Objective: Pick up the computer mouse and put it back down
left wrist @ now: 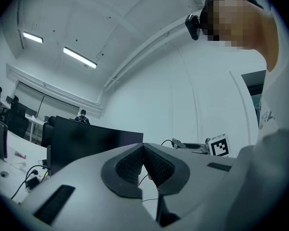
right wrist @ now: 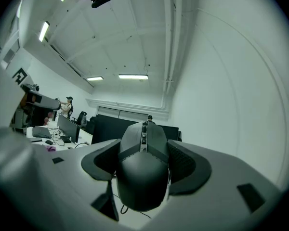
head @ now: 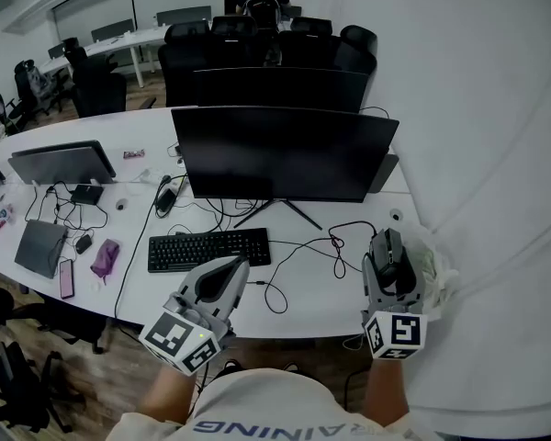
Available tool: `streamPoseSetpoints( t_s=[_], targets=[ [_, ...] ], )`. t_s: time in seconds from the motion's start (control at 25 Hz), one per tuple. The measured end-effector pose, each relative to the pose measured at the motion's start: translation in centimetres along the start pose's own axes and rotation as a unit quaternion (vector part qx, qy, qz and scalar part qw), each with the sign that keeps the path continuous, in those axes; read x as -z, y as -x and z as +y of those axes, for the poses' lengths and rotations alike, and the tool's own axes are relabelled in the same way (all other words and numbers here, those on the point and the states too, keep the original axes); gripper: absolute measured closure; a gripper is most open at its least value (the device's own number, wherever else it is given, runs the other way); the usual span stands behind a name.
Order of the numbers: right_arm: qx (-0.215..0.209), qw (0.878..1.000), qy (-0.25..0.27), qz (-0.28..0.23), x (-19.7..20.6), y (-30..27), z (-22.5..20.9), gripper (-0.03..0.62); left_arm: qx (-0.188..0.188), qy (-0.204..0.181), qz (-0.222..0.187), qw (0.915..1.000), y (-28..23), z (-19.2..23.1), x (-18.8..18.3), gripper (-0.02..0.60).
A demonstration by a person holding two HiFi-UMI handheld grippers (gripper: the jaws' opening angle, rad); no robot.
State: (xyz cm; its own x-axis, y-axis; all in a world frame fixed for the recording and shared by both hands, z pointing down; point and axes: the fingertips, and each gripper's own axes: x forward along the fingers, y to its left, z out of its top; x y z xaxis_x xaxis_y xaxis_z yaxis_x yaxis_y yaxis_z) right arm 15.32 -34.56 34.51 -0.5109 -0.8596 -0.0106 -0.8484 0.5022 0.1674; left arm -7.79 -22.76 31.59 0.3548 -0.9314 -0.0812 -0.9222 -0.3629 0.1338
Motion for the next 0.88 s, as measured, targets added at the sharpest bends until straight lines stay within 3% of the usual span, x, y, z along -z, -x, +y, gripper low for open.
streamPoseSetpoints(
  t_s=[0.52,0.88],
  targets=[
    [-0.004,0.994,-0.021,0.107,10.3,-2.4,-1.5,0.287,-0.022,0.006,0.03,0.9993,-0.5,0.0,1.6,0.577],
    [-0.013,0.977,-0.036,0.209,20.5,-3.3,-1.9,0.289,-0.036,0.027,0.062,0.9971,-1.3,0.2,4.4,0.577]
  ],
)
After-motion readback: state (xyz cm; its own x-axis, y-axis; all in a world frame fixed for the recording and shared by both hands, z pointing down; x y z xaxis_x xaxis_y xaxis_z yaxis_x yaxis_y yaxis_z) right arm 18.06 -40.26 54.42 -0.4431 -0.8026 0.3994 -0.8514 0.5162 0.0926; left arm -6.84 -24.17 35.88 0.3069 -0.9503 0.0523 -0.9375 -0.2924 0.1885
